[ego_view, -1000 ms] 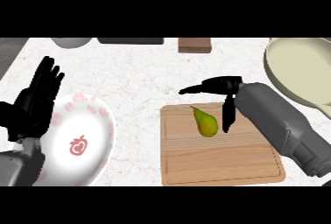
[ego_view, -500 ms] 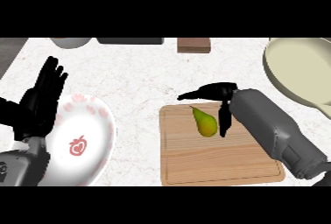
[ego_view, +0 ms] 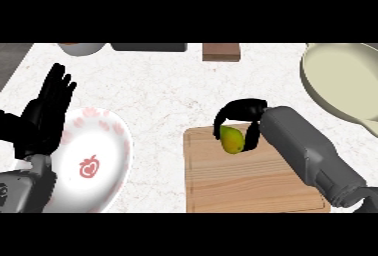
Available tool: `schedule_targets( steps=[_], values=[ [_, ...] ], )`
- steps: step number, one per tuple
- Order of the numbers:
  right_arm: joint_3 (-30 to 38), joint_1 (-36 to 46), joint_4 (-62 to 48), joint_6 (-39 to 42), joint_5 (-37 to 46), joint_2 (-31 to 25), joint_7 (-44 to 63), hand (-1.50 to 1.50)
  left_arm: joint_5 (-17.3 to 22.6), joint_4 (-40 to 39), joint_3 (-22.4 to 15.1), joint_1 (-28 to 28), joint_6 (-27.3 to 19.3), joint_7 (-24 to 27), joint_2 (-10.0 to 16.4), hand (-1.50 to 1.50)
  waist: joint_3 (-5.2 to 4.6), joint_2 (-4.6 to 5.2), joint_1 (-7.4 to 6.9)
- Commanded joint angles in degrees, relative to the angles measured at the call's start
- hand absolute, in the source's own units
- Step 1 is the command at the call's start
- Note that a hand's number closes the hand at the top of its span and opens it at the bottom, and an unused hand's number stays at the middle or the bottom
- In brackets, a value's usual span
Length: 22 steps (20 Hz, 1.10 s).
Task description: Pick the pear from the cutting board and place it in the pot
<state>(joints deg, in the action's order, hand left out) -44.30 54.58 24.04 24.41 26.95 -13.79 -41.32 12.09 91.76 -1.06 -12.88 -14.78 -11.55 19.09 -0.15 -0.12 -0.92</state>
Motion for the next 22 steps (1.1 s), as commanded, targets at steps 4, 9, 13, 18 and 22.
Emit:
schedule_targets(
  steps=[4, 9, 13, 18, 22],
  values=[
    [0.1, -1.6, -4.0, 0.3, 2.4, 3.1, -7.1, 1.5, -0.3, 4.5, -0.3, 0.4, 0.3, -3.6, -0.1, 0.0, 0.22, 0.48, -0.74],
    [1.6, 0.3, -5.1, -0.1, 3.4, 0.9, -11.0, 1.5, -0.6, -3.8, 2.3, -1.6, 2.7, 1.8, 0.0, 0.0, 0.17, 0.62, 0.04],
    [5.6, -6.4, -0.2, -11.8, 1.2, 1.2, 13.0, 1.5, -1.4, 0.5, 2.0, 4.1, 0.7, 0.2, -0.2, 0.0, 0.0, -1.25, 3.74],
    [9.2, -7.0, 5.5, -19.6, -0.2, 1.7, 27.5, 1.5, -0.9, -0.2, 4.4, 3.1, 0.2, -1.0, 1.3, 0.0, -0.11, -2.06, 6.0],
    [14.1, -9.4, 14.6, -25.0, -3.4, -2.3, 30.7, 1.5, -1.0, 2.1, 4.0, 4.8, -0.8, -2.5, 0.6, 0.0, -0.02, -2.75, 7.36]
  ],
)
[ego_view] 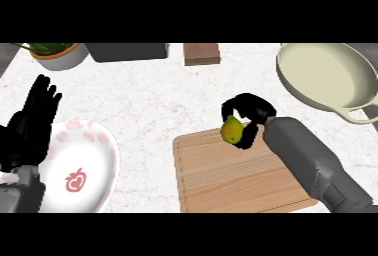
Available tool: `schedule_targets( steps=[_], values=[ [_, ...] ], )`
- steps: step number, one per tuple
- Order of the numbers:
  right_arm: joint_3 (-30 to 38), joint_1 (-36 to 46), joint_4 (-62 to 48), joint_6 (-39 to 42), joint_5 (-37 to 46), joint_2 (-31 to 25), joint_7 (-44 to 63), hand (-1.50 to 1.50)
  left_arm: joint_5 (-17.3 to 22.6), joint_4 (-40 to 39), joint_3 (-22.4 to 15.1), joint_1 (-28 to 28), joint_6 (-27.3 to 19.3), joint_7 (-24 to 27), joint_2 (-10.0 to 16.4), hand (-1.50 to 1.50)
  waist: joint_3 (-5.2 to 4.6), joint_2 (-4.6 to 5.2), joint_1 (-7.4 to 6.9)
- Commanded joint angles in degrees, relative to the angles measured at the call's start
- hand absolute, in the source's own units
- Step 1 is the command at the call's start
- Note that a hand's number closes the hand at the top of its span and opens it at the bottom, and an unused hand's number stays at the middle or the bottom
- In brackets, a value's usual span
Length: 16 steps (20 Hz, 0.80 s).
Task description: Pick the pear from the cutting board and place it in the pot
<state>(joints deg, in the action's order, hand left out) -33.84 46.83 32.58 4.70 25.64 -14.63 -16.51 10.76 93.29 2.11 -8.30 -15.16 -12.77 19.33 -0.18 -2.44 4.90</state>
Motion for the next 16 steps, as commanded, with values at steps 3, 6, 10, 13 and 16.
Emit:
schedule_targets(
  steps=[3, 6, 10, 13, 16],
  values=[
    [9.3, -2.1, 12.0, -11.8, -4.8, -4.6, 7.6, 1.5, 0.5, 1.0, 2.2, 1.4, 0.0, -0.4, 1.4, 0.0, 0.05, -0.6, 2.07],
    [13.5, -1.3, 19.0, -16.1, -7.0, -4.7, 13.2, 1.5, 0.6, 1.0, 2.1, 2.1, 0.1, 0.1, 1.1, 0.0, 0.02, -0.55, 1.88],
    [16.6, -3.6, 29.5, -20.0, -6.3, -10.7, 19.6, 1.5, 0.0, 0.3, 1.7, 1.9, -0.3, 1.3, 0.0, 0.0, 0.02, 0.12, 1.73],
    [19.7, -9.3, 38.6, -21.6, -7.7, -14.5, 23.7, 1.5, 0.4, 2.3, 1.0, 4.6, 1.8, 2.5, 0.2, 0.0, 0.09, 0.55, 0.22],
    [22.6, -13.0, 47.6, -19.9, -7.4, -21.5, 29.0, 1.5, 0.8, 1.5, 2.1, 0.1, 0.9, -0.6, 0.9, 0.0, 0.12, 1.25, -0.57]
  ],
)
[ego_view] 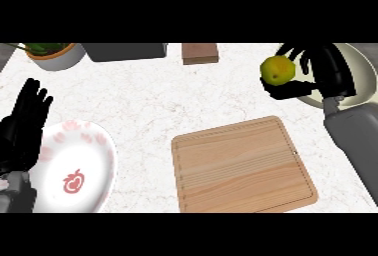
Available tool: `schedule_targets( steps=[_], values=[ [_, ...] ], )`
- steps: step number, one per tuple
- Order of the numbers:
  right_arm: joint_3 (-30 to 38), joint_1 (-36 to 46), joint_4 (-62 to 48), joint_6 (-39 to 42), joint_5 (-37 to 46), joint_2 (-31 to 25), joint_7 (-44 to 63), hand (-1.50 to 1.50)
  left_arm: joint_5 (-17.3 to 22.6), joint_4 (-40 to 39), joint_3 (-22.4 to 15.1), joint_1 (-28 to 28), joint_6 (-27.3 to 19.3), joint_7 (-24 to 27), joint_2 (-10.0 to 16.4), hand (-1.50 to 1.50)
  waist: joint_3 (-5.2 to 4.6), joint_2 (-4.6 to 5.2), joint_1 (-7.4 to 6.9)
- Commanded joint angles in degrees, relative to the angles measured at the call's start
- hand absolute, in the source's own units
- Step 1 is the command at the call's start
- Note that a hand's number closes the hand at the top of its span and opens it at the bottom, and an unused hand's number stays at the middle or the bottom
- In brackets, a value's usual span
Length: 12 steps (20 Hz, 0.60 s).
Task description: Pick the pear from the cutting board and place it in the pot
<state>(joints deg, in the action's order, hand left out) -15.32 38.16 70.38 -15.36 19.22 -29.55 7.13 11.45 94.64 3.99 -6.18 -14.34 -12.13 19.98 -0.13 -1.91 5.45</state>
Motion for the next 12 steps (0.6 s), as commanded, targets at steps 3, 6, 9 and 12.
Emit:
schedule_targets(
  steps=[3, 6, 9, 12],
  values=[
    [9.2, -8.7, 16.2, 1.7, -3.8, -10.3, 9.9, 1.5, -1.3, 0.4, -2.9, 0.4, 0.4, 2.2, -3.0, 0.0, 0.08, 1.21, -2.84],
    [14.3, -9.1, 15.5, 5.4, -7.4, -10.9, 9.0, 1.5, 0.8, -2.9, 0.4, -6.6, 3.2, -0.2, -0.1, 0.0, 0.12, 1.78, -4.58],
    [17.9, -13.0, 13.8, 5.0, -6.7, -10.6, 4.9, 1.5, -3.0, 0.8, -3.8, -1.7, 1.1, 0.5, -4.2, 0.0, 0.13, 1.84, -5.27],
    [21.6, -12.3, 11.1, 7.2, -10.9, -9.9, 3.1, 1.5, 0.9, -1.5, 1.0, -1.7, 6.2, 3.3, -0.9, 0.0, 0.12, 1.91, -5.5]
  ],
)
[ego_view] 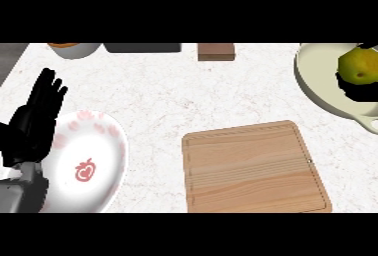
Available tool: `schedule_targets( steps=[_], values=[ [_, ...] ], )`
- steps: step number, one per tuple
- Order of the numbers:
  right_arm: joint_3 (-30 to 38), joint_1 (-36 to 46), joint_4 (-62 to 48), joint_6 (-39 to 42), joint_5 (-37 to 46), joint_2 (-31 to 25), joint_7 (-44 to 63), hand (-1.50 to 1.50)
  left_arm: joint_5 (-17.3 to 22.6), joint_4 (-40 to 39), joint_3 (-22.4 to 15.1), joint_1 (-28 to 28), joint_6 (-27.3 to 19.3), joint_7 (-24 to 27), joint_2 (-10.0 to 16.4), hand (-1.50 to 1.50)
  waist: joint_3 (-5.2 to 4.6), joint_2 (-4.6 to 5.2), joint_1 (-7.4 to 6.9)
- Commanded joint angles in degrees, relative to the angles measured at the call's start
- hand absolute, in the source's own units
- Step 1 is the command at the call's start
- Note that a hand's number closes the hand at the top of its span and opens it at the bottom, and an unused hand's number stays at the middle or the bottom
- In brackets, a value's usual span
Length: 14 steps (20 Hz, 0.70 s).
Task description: Pick the pear from the cutting board and place it in the pot
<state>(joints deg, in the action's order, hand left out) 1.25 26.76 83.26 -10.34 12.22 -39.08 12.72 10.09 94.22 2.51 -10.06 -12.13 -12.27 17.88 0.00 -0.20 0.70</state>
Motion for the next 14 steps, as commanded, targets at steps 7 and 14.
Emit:
schedule_targets(
  steps=[7, 14],
  values=[
    [2.1, 4.9, -19.6, -6.4, 11.5, -2.7, -11.4, 1.5, -0.4, -0.1, -0.9, -1.5, 1.7, -0.3, -1.3, 0.0, -0.01, 0.84, -2.75],
    [2.0, 13.7, -43.8, -15.4, 20.0, 0.0, -19.3, 1.5, -2.3, -1.7, -1.6, -4.6, 0.3, -2.1, -2.2, 0.0, 0.11, 1.03, -2.98]
  ],
)
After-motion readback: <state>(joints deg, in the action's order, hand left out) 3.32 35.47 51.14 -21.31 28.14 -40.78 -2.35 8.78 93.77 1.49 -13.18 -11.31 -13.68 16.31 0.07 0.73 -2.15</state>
